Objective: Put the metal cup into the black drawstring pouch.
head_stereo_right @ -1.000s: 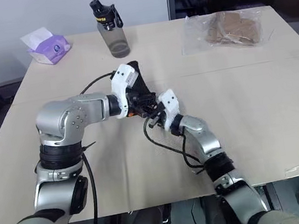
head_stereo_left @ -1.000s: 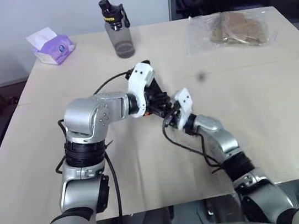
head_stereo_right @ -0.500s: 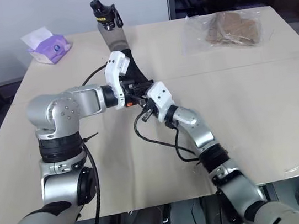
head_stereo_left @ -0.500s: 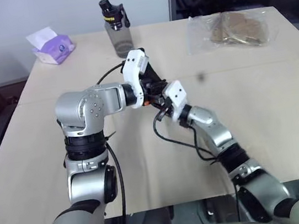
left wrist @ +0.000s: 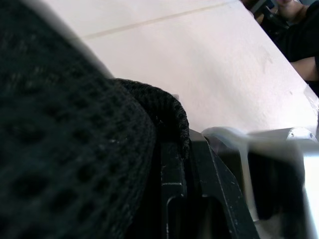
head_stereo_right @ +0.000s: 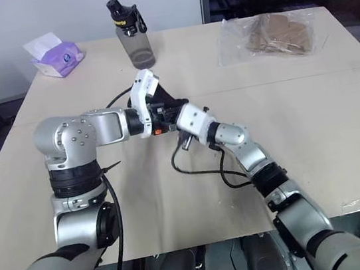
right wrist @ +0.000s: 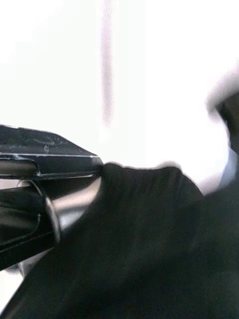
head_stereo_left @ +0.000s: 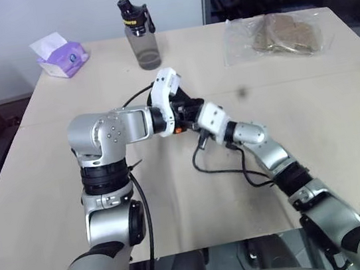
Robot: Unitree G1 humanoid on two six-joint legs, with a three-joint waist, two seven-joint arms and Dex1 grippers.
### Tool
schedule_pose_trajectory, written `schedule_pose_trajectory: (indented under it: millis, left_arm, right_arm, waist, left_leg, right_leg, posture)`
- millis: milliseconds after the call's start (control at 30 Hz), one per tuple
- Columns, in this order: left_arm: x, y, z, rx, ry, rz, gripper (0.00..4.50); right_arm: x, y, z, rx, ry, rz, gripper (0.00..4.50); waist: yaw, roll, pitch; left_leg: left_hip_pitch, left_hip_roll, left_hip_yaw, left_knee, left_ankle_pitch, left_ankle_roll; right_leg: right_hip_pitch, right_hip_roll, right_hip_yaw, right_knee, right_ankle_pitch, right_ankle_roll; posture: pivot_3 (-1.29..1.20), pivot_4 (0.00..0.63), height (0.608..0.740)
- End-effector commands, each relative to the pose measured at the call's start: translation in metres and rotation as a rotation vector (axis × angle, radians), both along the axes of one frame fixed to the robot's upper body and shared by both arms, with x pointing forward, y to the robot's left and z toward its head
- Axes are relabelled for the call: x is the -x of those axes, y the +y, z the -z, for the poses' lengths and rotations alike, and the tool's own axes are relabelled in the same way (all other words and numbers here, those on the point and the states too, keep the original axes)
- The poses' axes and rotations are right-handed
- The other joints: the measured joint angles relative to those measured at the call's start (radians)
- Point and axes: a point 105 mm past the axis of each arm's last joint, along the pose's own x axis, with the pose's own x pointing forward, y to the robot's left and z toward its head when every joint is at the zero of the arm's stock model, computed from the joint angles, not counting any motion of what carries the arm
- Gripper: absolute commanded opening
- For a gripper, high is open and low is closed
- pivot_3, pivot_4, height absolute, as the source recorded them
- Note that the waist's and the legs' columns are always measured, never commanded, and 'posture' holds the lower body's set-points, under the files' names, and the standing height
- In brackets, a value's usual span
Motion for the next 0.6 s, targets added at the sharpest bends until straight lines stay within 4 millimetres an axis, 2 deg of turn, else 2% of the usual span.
schedule_pose_trajectory:
  millis: [33,100,133,167,233,300,333,367,433,500,600]
  left_arm:
    - [0.019,-0.036,-0.010,0.141,0.066,0.177,0.00]
    - [0.017,-0.036,-0.012,0.191,0.093,0.174,0.00]
    - [0.017,-0.035,-0.012,0.212,0.104,0.172,0.00]
    - [0.016,-0.034,-0.013,0.227,0.111,0.165,0.00]
    - [0.015,-0.034,-0.013,0.254,0.129,0.160,0.00]
    - [0.013,-0.035,-0.015,0.305,0.168,0.159,0.00]
    - [0.011,-0.035,-0.016,0.332,0.190,0.153,0.00]
    - [0.009,-0.034,-0.015,0.349,0.208,0.139,0.00]
    - [0.006,-0.027,-0.012,0.364,0.236,0.100,0.00]
    - [0.004,-0.018,-0.006,0.357,0.252,0.053,0.00]
    - [0.007,-0.012,0.005,0.332,0.272,0.028,0.00]
  right_arm:
    - [0.012,0.032,-0.044,-0.225,0.015,-0.092,0.20]
    - [0.000,0.018,-0.066,-0.542,0.289,-0.055,0.20]
    - [-0.003,0.011,-0.071,-0.624,0.354,-0.061,0.20]
    - [-0.006,0.005,-0.071,-0.625,0.347,-0.045,0.20]
    - [0.000,0.010,-0.058,-0.420,0.197,-0.043,0.20]
    - [0.012,0.018,-0.031,-0.094,-0.043,-0.089,0.20]
    - [0.016,0.020,-0.031,-0.134,-0.011,-0.094,0.20]
    - [0.013,0.018,-0.046,-0.314,0.097,-0.061,0.20]
    - [0.006,0.002,-0.068,-0.610,0.318,-0.046,0.20]
    - [0.006,-0.014,-0.076,-0.728,0.406,-0.073,0.20]
    - [0.015,-0.024,-0.084,-0.840,0.512,-0.153,0.20]
  waist:
    - [0.001,0.000,0.000]
    - [0.001,-0.001,0.000]
    - [0.002,-0.001,0.000]
    - [0.005,-0.001,0.000]
    - [0.013,-0.001,0.000]
    - [0.015,-0.001,0.000]
    - [0.014,-0.001,0.000]
    - [0.011,-0.001,0.000]
    - [0.003,-0.002,0.000]
    - [0.001,-0.002,0.000]
    - [0.008,-0.002,0.000]
  left_leg:
    - [0.000,0.000,0.000,0.000,0.000,0.000]
    - [0.000,0.003,-0.001,0.000,0.000,-0.001]
    - [0.000,0.005,-0.001,0.000,0.000,-0.001]
    - [-0.001,0.006,-0.002,0.000,0.000,-0.001]
    - [-0.001,0.005,-0.001,0.000,0.000,-0.001]
    - [-0.001,0.001,-0.002,0.001,-0.001,-0.001]
    - [-0.001,-0.001,-0.001,0.001,-0.001,0.000]
    - [-0.001,-0.003,-0.001,0.001,-0.001,0.000]
    - [-0.001,0.000,-0.003,0.001,0.000,-0.001]
    - [-0.001,0.006,-0.002,0.000,-0.001,-0.001]
    - [-0.001,0.007,-0.002,0.000,-0.002,-0.002]
  right_leg:
    - [0.000,0.000,0.000,0.000,0.000,0.000]
    - [0.000,0.001,0.000,0.000,0.000,-0.001]
    - [0.000,0.001,0.000,0.000,0.000,-0.001]
    - [0.000,0.001,-0.001,0.000,0.000,-0.001]
    - [0.000,-0.001,-0.001,0.000,0.001,-0.001]
    - [0.001,-0.003,-0.001,-0.001,0.000,0.000]
    - [0.001,-0.003,-0.001,-0.001,0.000,0.000]
    - [0.001,-0.003,0.000,-0.001,0.000,0.000]
    - [0.001,-0.001,-0.001,0.000,0.000,0.000]
    - [-0.001,0.001,0.000,0.001,0.001,-0.001]
    - [-0.001,0.001,-0.001,0.001,0.001,-0.001]
  posture:
    - [0.00,0.150,0.740]
    - [0.00,0.150,0.740]
    - [0.00,0.150,0.740]
    - [0.00,0.150,0.740]
    - [0.00,0.150,0.740]
    - [0.00,0.150,0.740]
    - [0.00,0.150,0.740]
    - [0.00,0.150,0.740]
    - [0.00,0.150,0.740]
    - [0.00,0.150,0.740]
    - [0.00,0.150,0.740]
